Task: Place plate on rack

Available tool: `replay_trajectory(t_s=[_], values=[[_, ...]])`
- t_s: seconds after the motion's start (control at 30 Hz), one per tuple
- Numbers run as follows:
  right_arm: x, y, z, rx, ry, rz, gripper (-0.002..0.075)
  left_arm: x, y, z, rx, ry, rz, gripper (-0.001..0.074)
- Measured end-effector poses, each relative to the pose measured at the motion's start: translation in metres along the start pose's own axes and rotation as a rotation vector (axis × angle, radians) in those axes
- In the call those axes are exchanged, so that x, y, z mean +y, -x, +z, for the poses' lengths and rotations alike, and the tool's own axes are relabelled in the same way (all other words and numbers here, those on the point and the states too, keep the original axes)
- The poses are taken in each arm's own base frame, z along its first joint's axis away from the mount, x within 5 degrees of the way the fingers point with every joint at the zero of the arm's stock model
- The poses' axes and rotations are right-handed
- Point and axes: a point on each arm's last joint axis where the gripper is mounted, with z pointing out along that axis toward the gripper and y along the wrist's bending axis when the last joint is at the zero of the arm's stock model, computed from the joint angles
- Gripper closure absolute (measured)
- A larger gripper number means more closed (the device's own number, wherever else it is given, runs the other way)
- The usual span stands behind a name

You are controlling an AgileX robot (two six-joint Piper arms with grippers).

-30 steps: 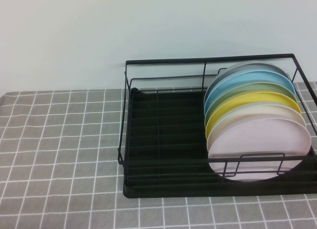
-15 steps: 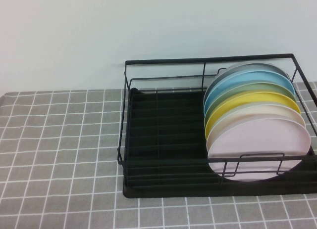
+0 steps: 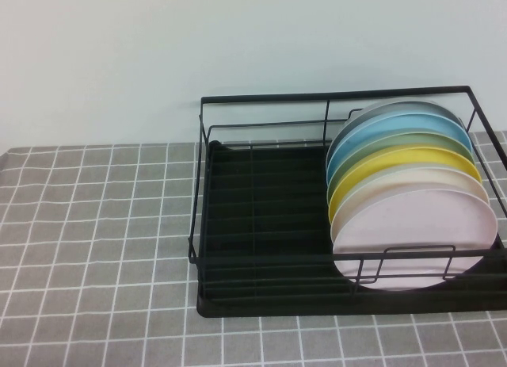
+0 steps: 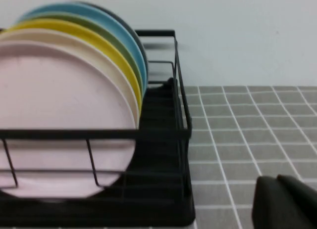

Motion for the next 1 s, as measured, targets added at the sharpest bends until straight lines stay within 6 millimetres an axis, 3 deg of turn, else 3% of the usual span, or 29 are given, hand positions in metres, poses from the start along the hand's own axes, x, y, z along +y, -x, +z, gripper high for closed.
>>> replay_trajectory(t_s=[0.13,1.0], values=[[0.002,-0.028,0.005,0.112,0.015,0.006,0.0729,0.000,0.000,0.000,-0.002,0.000,0.000,0.0735],[0.001,-0.028,0.005,0.109,0.006,-0.034,0.0729,0.000,0.000,0.000,0.000,0.000,0.000,0.0735]])
